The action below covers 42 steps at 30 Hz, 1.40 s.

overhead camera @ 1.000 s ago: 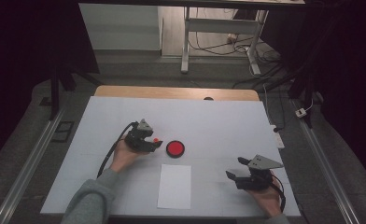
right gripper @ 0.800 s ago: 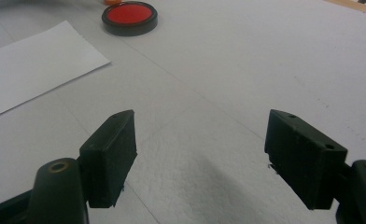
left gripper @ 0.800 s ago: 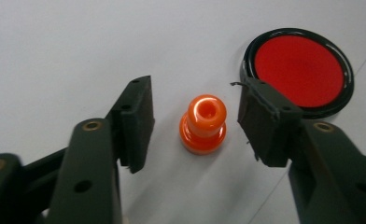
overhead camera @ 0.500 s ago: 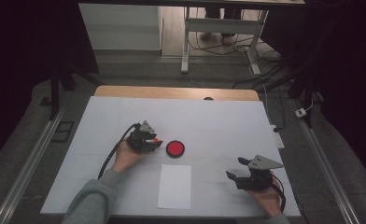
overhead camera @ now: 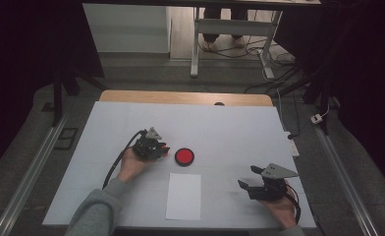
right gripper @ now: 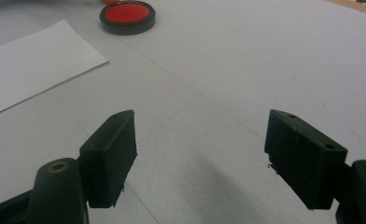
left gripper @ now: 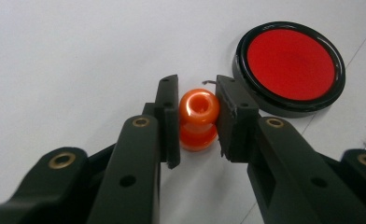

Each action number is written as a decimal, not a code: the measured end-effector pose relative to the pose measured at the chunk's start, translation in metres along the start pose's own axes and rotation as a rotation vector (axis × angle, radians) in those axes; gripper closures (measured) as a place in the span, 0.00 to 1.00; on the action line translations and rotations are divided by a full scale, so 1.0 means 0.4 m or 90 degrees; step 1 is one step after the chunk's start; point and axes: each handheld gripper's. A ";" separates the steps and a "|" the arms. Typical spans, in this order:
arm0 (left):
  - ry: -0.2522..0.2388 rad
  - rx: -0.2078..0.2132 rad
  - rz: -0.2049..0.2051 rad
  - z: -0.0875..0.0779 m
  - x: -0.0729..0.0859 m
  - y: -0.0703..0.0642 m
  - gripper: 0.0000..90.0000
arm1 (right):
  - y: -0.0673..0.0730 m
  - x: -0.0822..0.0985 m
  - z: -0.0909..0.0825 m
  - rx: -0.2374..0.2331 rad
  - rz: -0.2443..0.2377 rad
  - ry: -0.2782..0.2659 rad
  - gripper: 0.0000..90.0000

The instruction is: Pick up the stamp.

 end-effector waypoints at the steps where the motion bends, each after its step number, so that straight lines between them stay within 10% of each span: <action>1: 0.000 0.000 0.001 0.000 0.000 0.000 0.80 | 0.000 0.000 0.000 0.000 0.000 0.000 0.27; 42: -0.082 0.006 -0.007 -0.109 -0.037 -0.009 0.81 | 0.009 -0.007 0.001 -0.002 -0.004 -0.013 0.27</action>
Point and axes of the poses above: each handheld gripper's, and its own axes: z roughly forward along the jaws, x roughly out of its underside, y roughly to its left, and after that the axes turned 12 degrees about -y, right-handed
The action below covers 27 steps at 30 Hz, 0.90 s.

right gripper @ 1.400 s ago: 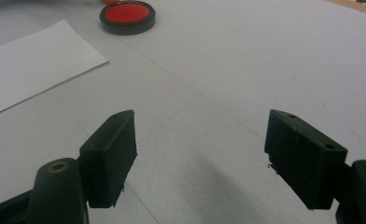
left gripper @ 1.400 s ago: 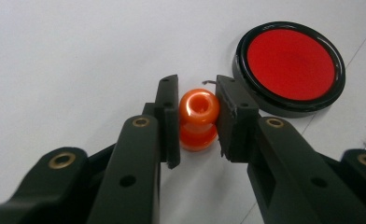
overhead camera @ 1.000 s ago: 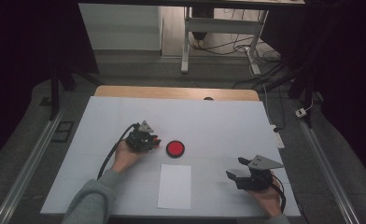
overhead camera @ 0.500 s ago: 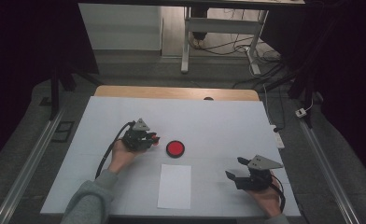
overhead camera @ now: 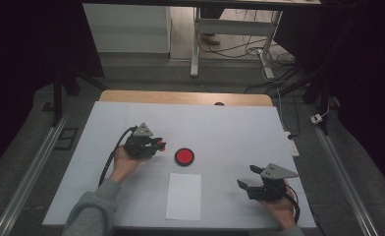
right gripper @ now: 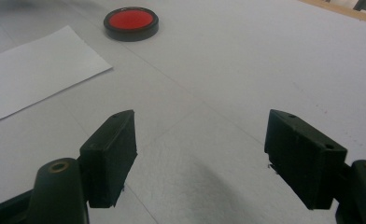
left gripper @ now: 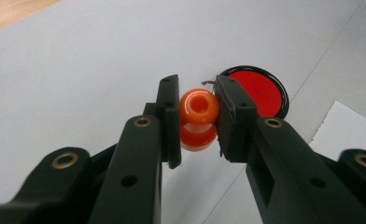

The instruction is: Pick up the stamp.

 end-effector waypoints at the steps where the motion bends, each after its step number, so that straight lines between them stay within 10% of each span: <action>1: -0.001 0.000 0.000 -0.001 -0.001 0.000 0.81 | 0.000 0.000 0.000 0.000 0.000 -0.001 0.27; 27: -0.020 0.019 0.005 -0.043 -0.023 -0.014 0.80 | 0.000 0.001 -0.001 0.001 -0.005 -0.006 0.28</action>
Point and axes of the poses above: each handheld gripper's, and its own axes: z roughly forward along the jaws, x roughly out of its underside, y roughly to its left, and after that the axes turned 12 degrees about -y, right-handed
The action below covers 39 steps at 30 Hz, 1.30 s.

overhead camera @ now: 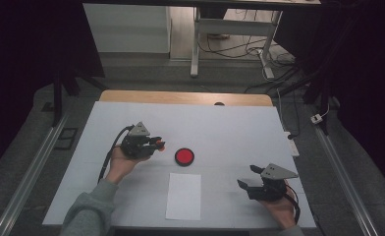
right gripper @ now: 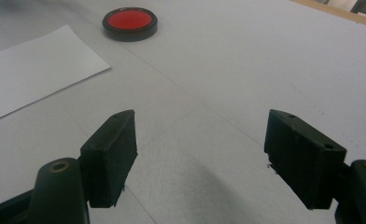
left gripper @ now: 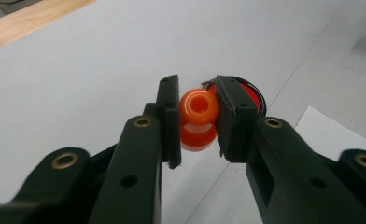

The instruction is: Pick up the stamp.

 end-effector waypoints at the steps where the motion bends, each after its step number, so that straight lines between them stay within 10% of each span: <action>1: 0.000 0.000 0.000 -0.002 -0.001 0.000 0.81 | 0.000 0.000 0.000 0.001 -0.001 0.000 0.28; 39: -0.021 0.042 0.004 -0.036 -0.033 -0.038 0.81 | 0.006 -0.006 -0.002 0.005 -0.008 -0.002 0.28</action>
Point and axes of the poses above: each handheld gripper's, and its own axes: z roughly forward along the jaws, x roughly out of its underside, y roughly to its left, and after that the axes turned 12 degrees about -y, right-handed
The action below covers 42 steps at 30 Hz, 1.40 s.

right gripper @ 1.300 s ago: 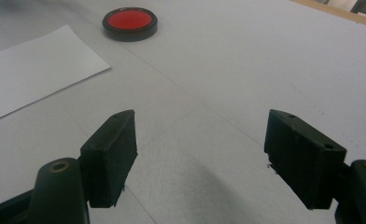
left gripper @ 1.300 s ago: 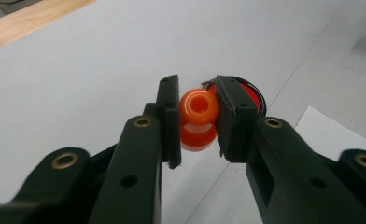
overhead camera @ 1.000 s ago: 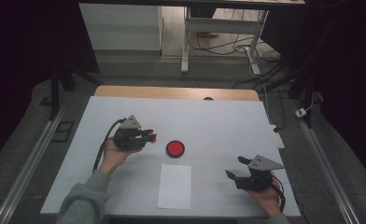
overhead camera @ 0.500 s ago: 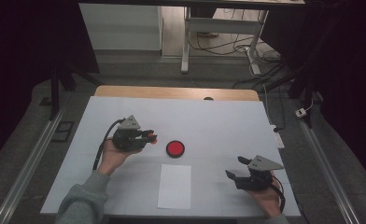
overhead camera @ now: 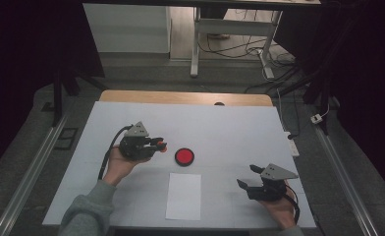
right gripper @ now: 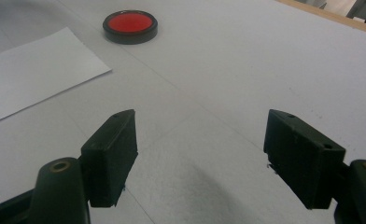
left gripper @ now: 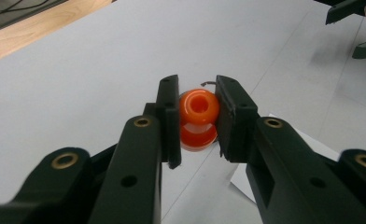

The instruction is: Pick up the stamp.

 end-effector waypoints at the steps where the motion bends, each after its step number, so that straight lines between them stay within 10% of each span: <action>1: -0.001 0.000 0.001 0.001 -0.001 -0.002 0.80 | 0.000 0.000 0.000 0.000 0.000 -0.002 0.28; 42: 0.000 0.069 0.013 0.013 -0.026 -0.064 0.80 | 0.021 -0.018 0.018 -0.016 0.007 -0.013 0.29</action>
Point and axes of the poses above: each handheld gripper's, and its own axes: z roughly forward along the jaws, x roughly out of its underside, y roughly to its left, and after that the axes turned 12 degrees about -y, right-handed
